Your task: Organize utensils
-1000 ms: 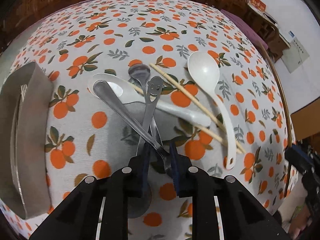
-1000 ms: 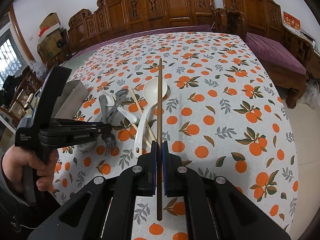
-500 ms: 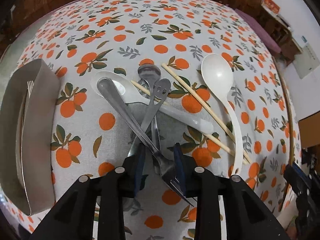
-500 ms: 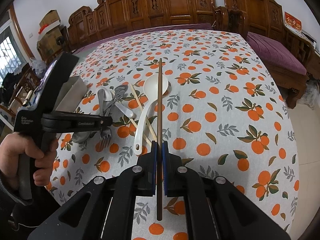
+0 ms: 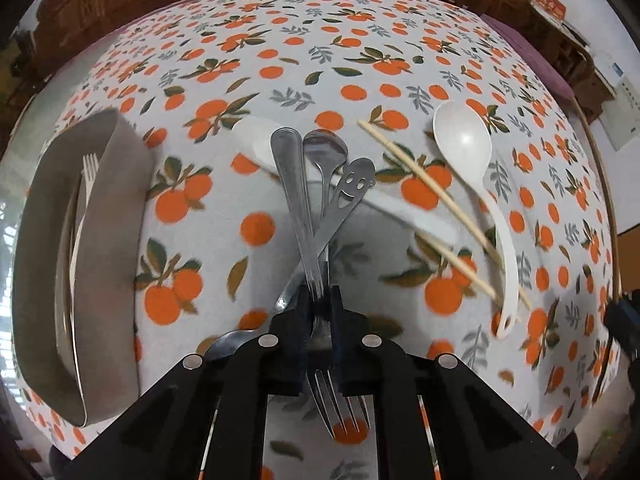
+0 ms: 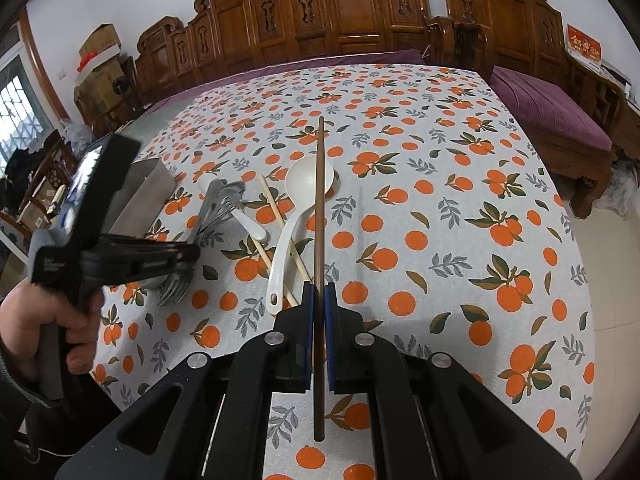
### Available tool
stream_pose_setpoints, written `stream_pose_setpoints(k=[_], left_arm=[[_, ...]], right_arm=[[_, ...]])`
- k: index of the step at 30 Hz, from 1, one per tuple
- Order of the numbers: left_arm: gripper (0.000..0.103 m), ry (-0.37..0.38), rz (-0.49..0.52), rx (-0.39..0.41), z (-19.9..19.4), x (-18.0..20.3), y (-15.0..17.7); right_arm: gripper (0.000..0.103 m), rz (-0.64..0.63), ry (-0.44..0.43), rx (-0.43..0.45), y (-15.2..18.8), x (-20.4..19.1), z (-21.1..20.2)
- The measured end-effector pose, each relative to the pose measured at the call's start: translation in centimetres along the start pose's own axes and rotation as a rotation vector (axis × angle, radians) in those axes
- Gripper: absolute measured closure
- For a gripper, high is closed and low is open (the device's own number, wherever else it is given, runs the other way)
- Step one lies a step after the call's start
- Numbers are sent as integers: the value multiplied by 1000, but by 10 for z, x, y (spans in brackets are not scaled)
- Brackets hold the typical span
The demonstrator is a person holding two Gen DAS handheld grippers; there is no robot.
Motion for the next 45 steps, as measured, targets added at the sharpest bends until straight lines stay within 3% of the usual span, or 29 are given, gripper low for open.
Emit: stream_pose_setpoints(k=[10, 17, 29, 34, 37, 45], left_arm=[[95, 121, 26, 28, -21, -18, 29], [95, 149, 54, 16, -20, -21, 49], [88, 131, 57, 64, -20, -26, 43], [89, 117, 74, 83, -19, -25, 40], [95, 122, 67, 78, -18, -28, 40], [95, 101, 94, 96, -18, -26, 45]], right_arm=[[97, -18, 8, -20, 4, -6, 8], [97, -25, 11, -28, 5, -8, 11], [97, -37, 8, -33, 6, -14, 13], [97, -43, 5, -36, 7, -16, 14], [97, -42, 5, -36, 7, -16, 14], [97, -43, 6, -37, 7, -16, 14]])
Point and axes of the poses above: each gripper's, at about its wrist camera, not at the fingertips, and z roughly the way its jaws point, x to its right, y to its underside, the point moved 1 cm from there along z, roughly the way its jaws point, and after that the axes turned 10 degrees about -y, right-handed, at the moved point
